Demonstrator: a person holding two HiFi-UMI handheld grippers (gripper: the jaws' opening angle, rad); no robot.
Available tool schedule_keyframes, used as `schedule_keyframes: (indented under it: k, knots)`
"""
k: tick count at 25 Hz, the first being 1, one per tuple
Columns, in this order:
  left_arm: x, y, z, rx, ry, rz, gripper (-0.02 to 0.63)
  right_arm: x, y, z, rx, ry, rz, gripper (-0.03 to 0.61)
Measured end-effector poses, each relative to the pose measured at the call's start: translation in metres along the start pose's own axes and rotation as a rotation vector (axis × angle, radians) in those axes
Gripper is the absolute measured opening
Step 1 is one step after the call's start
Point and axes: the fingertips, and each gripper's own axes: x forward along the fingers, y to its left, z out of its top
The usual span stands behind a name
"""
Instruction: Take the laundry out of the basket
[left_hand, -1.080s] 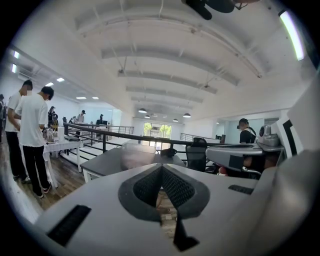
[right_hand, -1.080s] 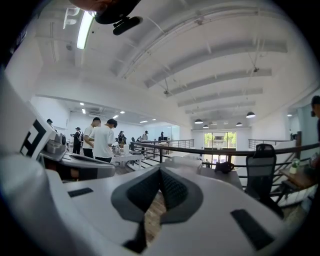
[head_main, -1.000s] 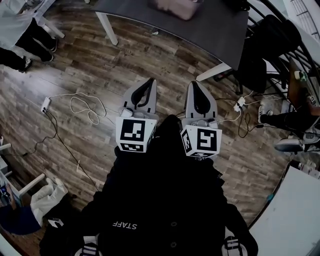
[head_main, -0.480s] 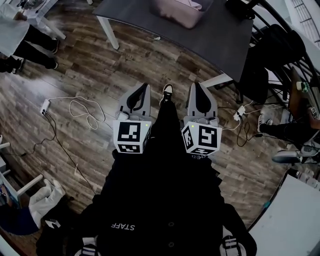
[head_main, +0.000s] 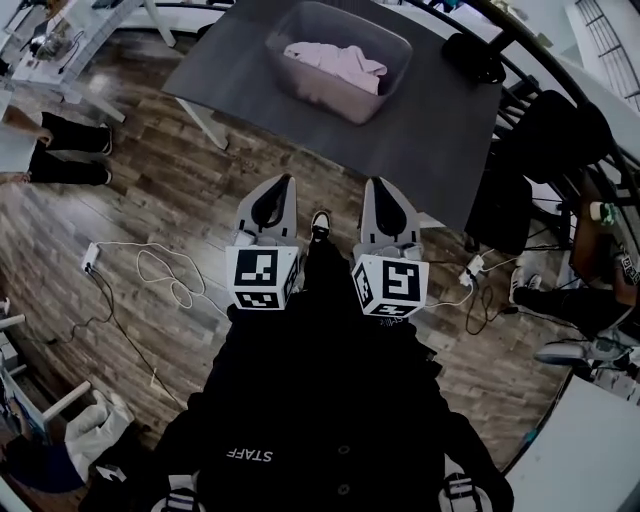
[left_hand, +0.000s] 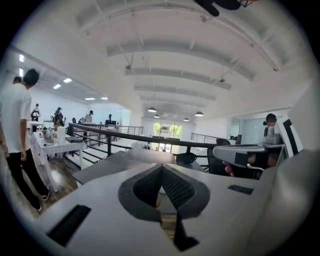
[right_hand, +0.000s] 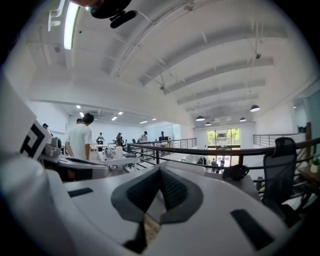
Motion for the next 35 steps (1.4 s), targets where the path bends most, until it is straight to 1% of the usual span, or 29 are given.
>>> schedule_keyframes:
  k: [3, 6, 9, 14, 21, 28, 32, 35]
  knots:
    - [0.055, -0.002, 0.02, 0.007, -0.005, -0.004, -0.002, 0.045, -0.029, 0.01, -0.001, 0.004, 0.021, 0.015]
    - [0.099, 0.002, 0.031, 0.014, 0.009, 0.004, -0.002, 0.086, -0.05, 0.013, 0.005, 0.021, 0.056, 0.015]
    - [0.134, 0.007, 0.034, 0.018, 0.034, 0.012, -0.003, 0.119, -0.064, 0.01, 0.012, 0.045, 0.089, 0.015]
    - [0.18, 0.014, 0.029, 0.007, 0.075, 0.022, -0.002, 0.158, -0.078, 0.001, 0.013, 0.081, 0.136, 0.015]
    - [0.215, 0.025, 0.023, -0.009, 0.123, 0.02, -0.002, 0.194, -0.087, -0.011, 0.019, 0.135, 0.167, 0.015]
    - [0.232, 0.049, 0.021, -0.016, 0.141, 0.027, -0.002, 0.226, -0.073, -0.02, -0.004, 0.179, 0.202, 0.015]
    - [0.244, 0.068, 0.014, -0.024, 0.166, 0.014, -0.002, 0.249, -0.066, -0.025, -0.035, 0.213, 0.203, 0.015]
    - [0.256, 0.084, 0.012, -0.045, 0.184, 0.015, -0.002, 0.268, -0.064, -0.029, -0.038, 0.245, 0.201, 0.015]
